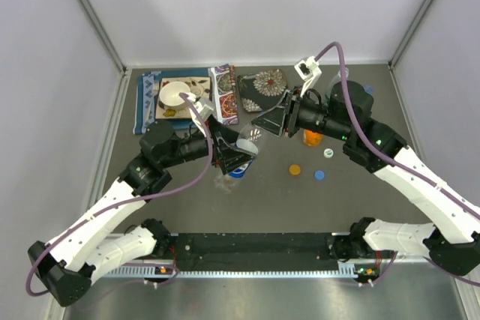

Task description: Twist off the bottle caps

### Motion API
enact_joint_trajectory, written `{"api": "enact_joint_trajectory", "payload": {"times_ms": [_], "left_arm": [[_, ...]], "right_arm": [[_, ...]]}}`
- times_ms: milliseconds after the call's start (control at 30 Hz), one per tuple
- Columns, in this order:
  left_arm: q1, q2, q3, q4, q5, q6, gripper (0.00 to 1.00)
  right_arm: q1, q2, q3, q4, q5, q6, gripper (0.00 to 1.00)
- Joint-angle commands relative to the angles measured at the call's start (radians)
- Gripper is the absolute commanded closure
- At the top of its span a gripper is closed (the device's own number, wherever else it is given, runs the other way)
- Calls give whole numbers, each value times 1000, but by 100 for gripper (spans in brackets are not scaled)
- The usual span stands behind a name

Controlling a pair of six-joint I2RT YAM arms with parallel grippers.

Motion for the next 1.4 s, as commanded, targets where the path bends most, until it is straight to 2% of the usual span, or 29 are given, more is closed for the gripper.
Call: {"api": "enact_joint_trajectory", "payload": {"times_ms": [0, 67, 367, 633, 700, 733, 800, 833, 933, 1000, 1100, 1300, 1367], "left_arm": [[3, 12, 38, 42, 45, 5, 3], [3, 20, 36, 42, 53, 4, 10], [2, 54, 13, 91, 125, -7, 19], [3, 49, -1, 113, 156, 8, 48], [2, 49, -2, 110, 159, 15, 50], [2, 48, -2, 105, 157, 19, 50], [3, 45, -1, 91, 144, 37, 50], [3, 43, 2, 64, 131, 45, 50], [-4, 25, 7, 28, 41, 76, 55], [-23, 11, 1, 19, -57, 99, 58], [-69, -23, -16, 11, -217, 140, 60], [-233, -34, -16, -21, -551, 254, 62], [-274, -29, -11, -22, -611, 266, 63]], "right_arm": [[0, -36, 38, 70, -22, 14, 100], [0, -37, 37, 76, -26, 15, 100], [0, -59, 18, 104, -35, 27, 100], [1, -66, -1, 108, -44, 30, 100], [0, -68, -5, 107, -39, 32, 100], [0, -68, -9, 105, -27, 30, 83], [1, -73, -8, 104, -10, 29, 64], [0, -73, -3, 96, 11, 30, 51], [0, -74, 11, 86, 62, 32, 36], [0, -73, 18, 79, 94, 47, 33], [0, -68, 25, 64, 168, 72, 32], [11, -11, 78, -2, 243, 103, 36], [21, 6, 84, -5, 263, 103, 37]]}}
